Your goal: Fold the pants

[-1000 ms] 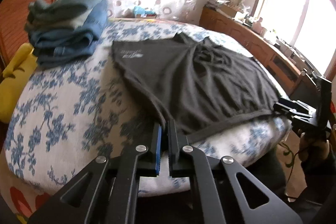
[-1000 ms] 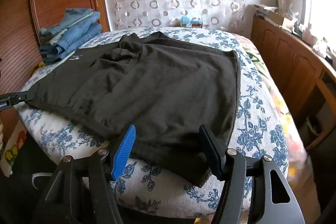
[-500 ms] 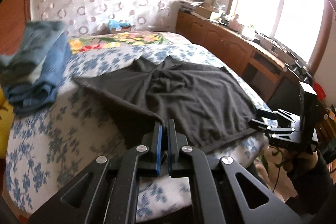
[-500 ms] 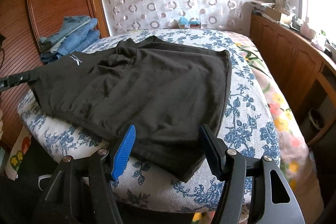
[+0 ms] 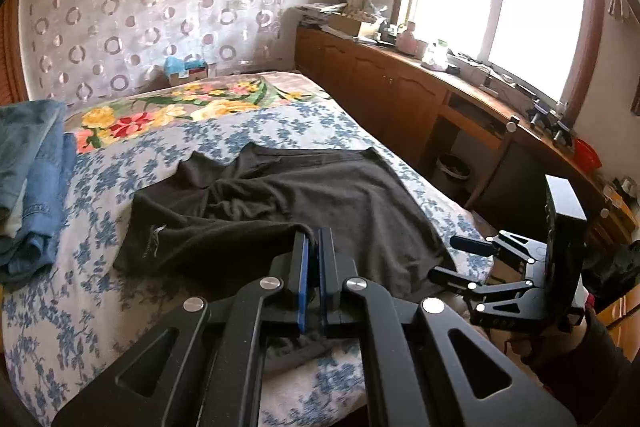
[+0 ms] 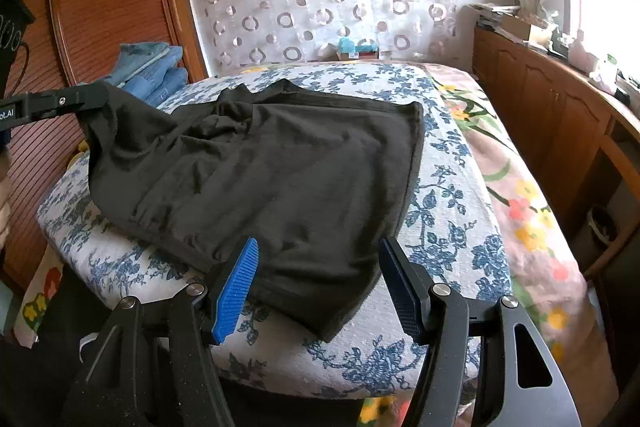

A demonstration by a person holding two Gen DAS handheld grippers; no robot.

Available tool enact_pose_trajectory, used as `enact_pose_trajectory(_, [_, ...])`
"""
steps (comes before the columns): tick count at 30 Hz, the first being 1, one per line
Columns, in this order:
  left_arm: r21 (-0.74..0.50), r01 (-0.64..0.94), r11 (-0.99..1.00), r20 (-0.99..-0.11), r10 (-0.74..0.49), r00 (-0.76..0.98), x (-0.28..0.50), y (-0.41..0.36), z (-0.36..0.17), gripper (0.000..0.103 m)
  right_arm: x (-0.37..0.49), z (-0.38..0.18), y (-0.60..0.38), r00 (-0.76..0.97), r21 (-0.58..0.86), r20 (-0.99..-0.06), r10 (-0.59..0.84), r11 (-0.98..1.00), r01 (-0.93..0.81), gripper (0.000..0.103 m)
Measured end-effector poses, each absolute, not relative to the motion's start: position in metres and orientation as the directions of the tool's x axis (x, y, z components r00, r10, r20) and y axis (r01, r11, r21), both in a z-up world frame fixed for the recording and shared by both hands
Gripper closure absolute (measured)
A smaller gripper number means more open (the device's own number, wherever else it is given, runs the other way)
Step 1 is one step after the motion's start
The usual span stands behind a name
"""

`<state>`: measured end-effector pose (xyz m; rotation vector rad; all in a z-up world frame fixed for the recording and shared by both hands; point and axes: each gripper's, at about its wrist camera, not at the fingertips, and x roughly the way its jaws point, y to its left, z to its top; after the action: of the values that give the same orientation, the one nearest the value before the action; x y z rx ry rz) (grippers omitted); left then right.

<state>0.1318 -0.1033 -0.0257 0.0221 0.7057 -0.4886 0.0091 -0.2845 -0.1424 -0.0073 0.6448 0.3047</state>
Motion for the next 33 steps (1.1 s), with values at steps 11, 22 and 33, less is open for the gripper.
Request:
enact_pose_trajectory(11, [-0.098, 0.415, 0.905, -0.635, -0.377, 0.674, 0.128, -0.109, -0.033, 0.057, 0.010, -0.140, -0.282, 0.762, 0.087, -0.583, 0.283, 0.954, -0.287, 0.038])
enact_pose_trajectory(22, [-0.080, 0.323, 0.943, -0.626, -0.300, 0.720, 0.110, -0.060, -0.048, 0.033, 0.019, -0.140, -0.255, 0.758, 0.094, -0.569, 0.319, 0.941, -0.325, 0.038])
enact_pose_trajectory(33, [-0.084, 0.265, 0.961, -0.719, -0.242, 0.652, 0.117, -0.039, -0.104, 0.033, 0.029, -0.144, -0.211, 0.734, 0.079, -0.567, 0.374, 0.912, -0.403, 0.052])
